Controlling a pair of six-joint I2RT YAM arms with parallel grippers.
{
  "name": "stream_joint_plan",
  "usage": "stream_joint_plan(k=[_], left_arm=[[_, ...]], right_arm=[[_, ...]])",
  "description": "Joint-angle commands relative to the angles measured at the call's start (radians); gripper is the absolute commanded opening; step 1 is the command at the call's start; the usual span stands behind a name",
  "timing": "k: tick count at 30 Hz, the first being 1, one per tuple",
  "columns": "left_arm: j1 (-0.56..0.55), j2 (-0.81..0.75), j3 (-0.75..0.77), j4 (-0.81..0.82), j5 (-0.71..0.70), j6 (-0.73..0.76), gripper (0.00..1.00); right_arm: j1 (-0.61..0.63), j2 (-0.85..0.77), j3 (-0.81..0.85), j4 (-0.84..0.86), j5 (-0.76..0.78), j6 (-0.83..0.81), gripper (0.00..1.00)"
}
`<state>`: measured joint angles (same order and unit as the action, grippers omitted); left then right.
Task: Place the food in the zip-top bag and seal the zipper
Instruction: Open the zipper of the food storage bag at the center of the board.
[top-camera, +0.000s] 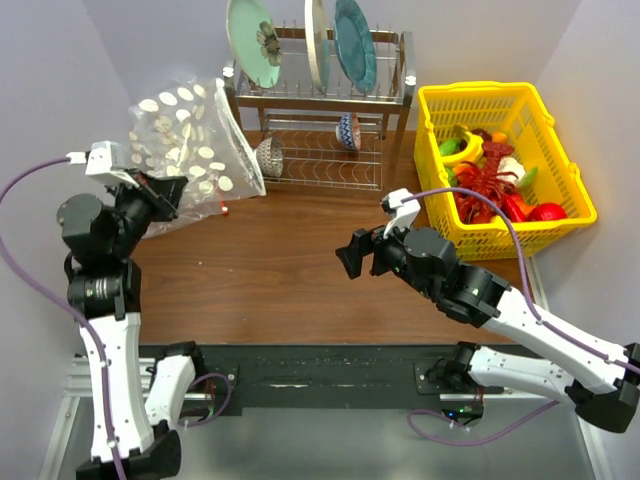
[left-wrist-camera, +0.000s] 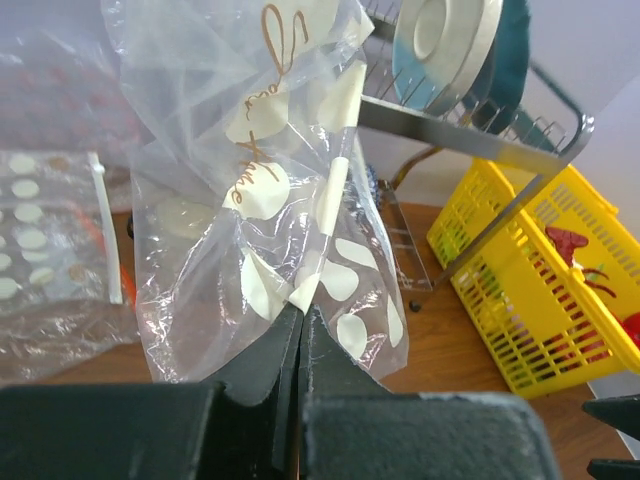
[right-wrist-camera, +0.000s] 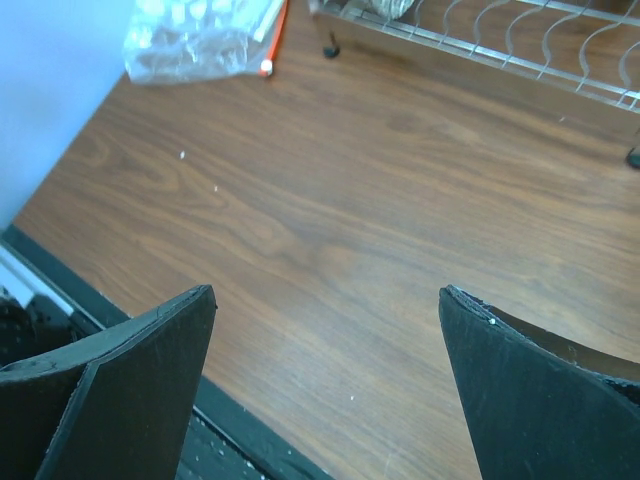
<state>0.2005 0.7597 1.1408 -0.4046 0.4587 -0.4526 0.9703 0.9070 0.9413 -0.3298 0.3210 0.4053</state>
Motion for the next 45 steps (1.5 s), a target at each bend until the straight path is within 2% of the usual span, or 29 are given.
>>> stream_joint_plan(k=[1,4,12,14,15,17,18,22,28,34,41,44,45], left_arm=[[-0.006,-0.08,0.04,0.058,-0.077,-0.001,0.0],[-0.007,-0.077,0.03,0.082,-0.054,-0.011,0.0],[-0.012,-0.06,-0.047,0.259,0.19,-0.116,0.0],[-0.01,-0.031,-0.111,0.308,0.311,-0.196,0.0],[-0.012,-0.004,-0.146,0.416,0.354,-0.237,0.0],[-0.012,0.036,-0.238,0.533,0.438,-0.355,0.0],[-0.018,0.049,-0.256,0.582,0.448,-0.372,0.0],[-0.068,0.093,-0.289,0.581,0.436,-0.334,0.0],[-0.128,0.153,-0.3,0.615,0.46,-0.336,0.0],[-0.128,0.151,-0.308,0.638,0.48,-0.345,0.0],[-0.128,0.139,-0.306,0.648,0.497,-0.35,0.0],[-0.127,0.132,-0.311,0.648,0.498,-0.347,0.0],[-0.128,0.132,-0.317,0.648,0.498,-0.348,0.0]], right_arm=[[0.002,-0.043,-0.006,0.052,0.084,0.015,0.97],[0.002,-0.053,-0.004,0.052,0.096,0.01,0.97],[0.002,-0.057,0.022,0.038,0.127,-0.032,0.97],[0.002,-0.075,0.019,0.041,0.127,-0.048,0.98],[0.002,-0.083,0.016,0.051,0.13,-0.059,0.98],[0.002,-0.098,0.005,0.054,0.141,-0.069,0.99],[0.002,-0.114,-0.001,0.061,0.141,-0.089,0.99],[0.001,-0.129,-0.018,0.064,0.161,-0.106,0.99],[-0.001,-0.071,0.011,0.057,0.17,-0.132,0.96],[-0.083,-0.04,0.043,0.104,0.02,-0.082,0.95],[-0.281,-0.011,0.044,0.204,-0.272,0.052,0.94],[-0.421,-0.002,0.013,0.294,-0.408,0.124,0.93],[-0.456,0.006,-0.001,0.373,-0.46,0.173,0.92]])
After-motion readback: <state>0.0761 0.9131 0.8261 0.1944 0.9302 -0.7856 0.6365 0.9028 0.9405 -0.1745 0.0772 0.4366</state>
